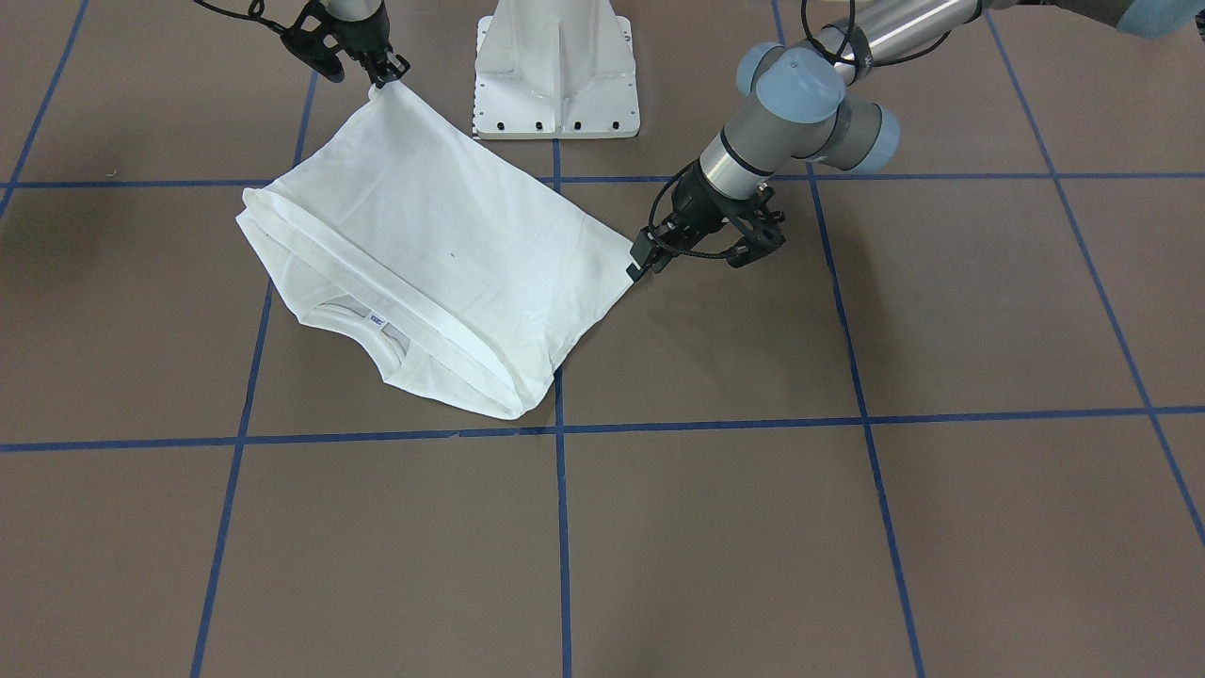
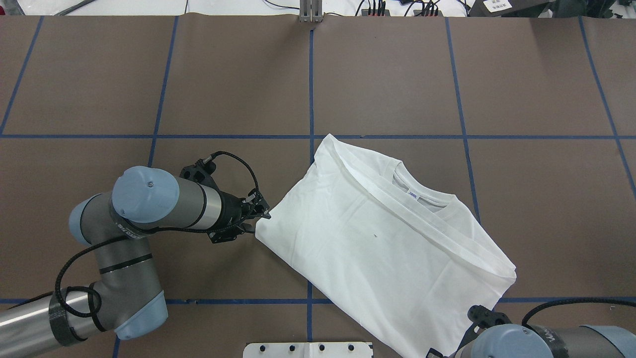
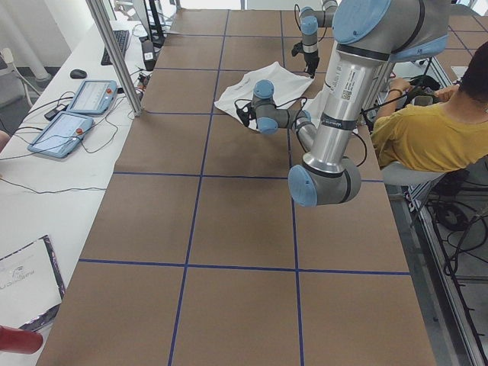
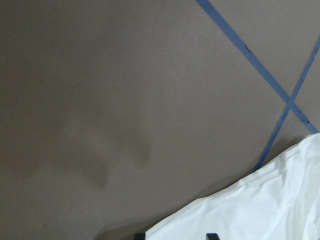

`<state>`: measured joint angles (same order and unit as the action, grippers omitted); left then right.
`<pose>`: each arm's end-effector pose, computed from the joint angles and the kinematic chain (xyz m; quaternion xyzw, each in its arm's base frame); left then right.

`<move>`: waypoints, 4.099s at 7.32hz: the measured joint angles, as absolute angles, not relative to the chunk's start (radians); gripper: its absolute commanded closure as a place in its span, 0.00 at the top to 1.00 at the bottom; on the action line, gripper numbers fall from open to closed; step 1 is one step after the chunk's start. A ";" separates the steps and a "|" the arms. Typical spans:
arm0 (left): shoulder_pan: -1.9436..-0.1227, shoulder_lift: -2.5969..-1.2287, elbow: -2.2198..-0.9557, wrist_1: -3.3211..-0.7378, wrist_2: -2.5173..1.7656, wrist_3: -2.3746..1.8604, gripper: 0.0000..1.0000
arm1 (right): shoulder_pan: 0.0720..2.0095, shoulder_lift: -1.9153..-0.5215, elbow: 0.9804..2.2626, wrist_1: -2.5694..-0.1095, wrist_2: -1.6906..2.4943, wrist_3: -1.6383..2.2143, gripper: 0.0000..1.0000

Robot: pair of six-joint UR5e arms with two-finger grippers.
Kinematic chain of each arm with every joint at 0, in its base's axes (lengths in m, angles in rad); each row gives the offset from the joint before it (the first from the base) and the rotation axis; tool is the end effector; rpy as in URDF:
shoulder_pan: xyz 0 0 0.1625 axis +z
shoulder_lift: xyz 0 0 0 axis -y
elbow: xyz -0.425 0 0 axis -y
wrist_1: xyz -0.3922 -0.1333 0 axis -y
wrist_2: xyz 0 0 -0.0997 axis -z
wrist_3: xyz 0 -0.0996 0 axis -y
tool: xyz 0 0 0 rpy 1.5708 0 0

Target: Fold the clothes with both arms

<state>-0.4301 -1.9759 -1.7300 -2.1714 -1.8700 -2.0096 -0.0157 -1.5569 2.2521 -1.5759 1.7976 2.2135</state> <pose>0.5254 -0.3554 0.2893 -0.1268 0.5434 -0.2732 0.7836 -0.4474 -0.1039 0.3476 -0.2094 -0.2836 0.2519 0.9012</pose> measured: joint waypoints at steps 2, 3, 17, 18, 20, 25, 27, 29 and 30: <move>-0.387 -1.981 -1.728 -2.153 -1.840 -2.030 0.51 | -0.011 -1.558 2.254 -1.577 1.798 2.214 0.00; -0.377 -1.985 -1.725 -2.152 -1.826 -2.033 0.35 | -0.009 -1.558 2.255 -1.577 1.798 2.214 0.00; -0.453 -2.003 -1.746 -2.083 -1.822 -1.974 0.53 | 0.020 -1.552 2.274 -1.577 1.799 2.221 1.00; -0.433 -2.006 -1.750 -2.064 -1.822 -1.996 0.53 | 0.052 -1.553 2.293 -1.578 1.805 2.221 1.00; -0.400 -2.011 -1.736 -2.054 -1.818 -2.015 0.52 | 0.164 -1.549 2.318 -1.578 1.811 2.214 1.00; -0.391 -2.017 -1.707 -2.053 -1.814 -2.016 0.00 | 0.297 -1.538 2.307 -1.576 1.809 2.199 1.00; -0.397 -2.016 -1.696 -2.052 -1.813 -2.006 0.00 | 0.296 -1.517 2.295 -1.577 1.810 2.198 1.00; -0.448 -2.028 -1.677 -2.057 -1.815 -1.960 0.00 | 0.301 -1.507 2.286 -1.577 1.810 2.198 1.00; -0.507 -2.065 -1.628 -2.062 -1.816 -1.910 0.00 | 0.305 -1.506 2.285 -1.577 1.810 2.198 1.00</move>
